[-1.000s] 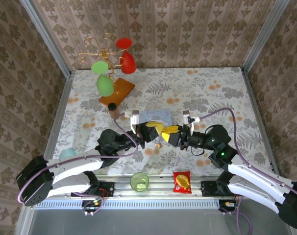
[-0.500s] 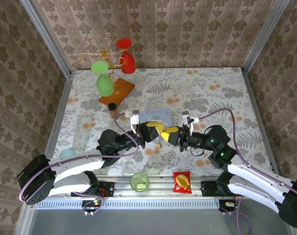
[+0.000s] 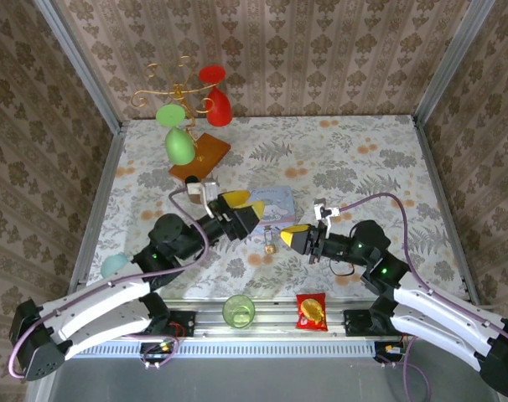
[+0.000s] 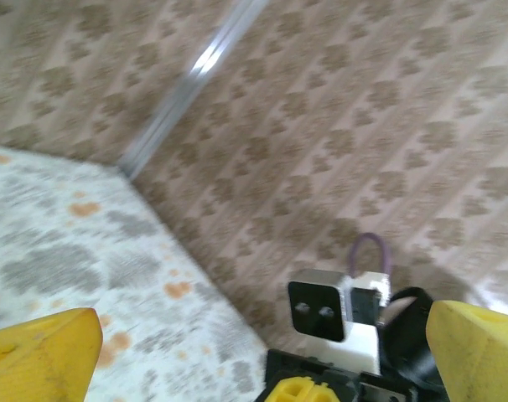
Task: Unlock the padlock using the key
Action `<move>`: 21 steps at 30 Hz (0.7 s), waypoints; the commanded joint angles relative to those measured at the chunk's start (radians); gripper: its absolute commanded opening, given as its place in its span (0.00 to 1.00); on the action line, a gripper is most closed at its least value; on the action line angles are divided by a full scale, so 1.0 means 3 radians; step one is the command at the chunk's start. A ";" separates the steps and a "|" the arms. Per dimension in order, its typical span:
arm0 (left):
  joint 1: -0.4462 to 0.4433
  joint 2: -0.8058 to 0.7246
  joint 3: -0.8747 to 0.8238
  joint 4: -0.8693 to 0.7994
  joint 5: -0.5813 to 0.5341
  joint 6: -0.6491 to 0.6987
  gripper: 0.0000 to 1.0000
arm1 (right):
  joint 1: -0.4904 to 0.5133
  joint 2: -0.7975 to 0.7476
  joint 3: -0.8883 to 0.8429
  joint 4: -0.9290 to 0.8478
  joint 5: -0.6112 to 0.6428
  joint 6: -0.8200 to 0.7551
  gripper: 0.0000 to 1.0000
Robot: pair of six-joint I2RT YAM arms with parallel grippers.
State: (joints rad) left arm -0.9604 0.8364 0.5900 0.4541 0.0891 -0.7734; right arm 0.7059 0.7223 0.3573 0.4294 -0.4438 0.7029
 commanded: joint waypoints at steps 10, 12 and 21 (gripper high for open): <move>-0.0114 0.0623 -0.0342 -0.0565 -0.0230 -0.0210 0.86 | -0.0450 -0.0378 -0.0312 -0.0226 -0.0243 0.0186 0.00; -0.0120 0.0592 -0.0467 -0.0494 -0.0310 -0.0309 0.79 | -0.0456 -0.0534 -0.0354 -0.0181 -0.0376 0.0118 0.00; -0.0256 0.0420 -0.0677 -0.0474 -0.0502 -0.0286 0.77 | -0.0456 -0.0999 -0.0463 -0.0357 -0.0472 -0.0134 0.00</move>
State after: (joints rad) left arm -1.0241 0.9913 0.4026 0.2699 -0.0277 -0.8467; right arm 0.5735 0.4362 0.2352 0.3107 -0.5510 0.6930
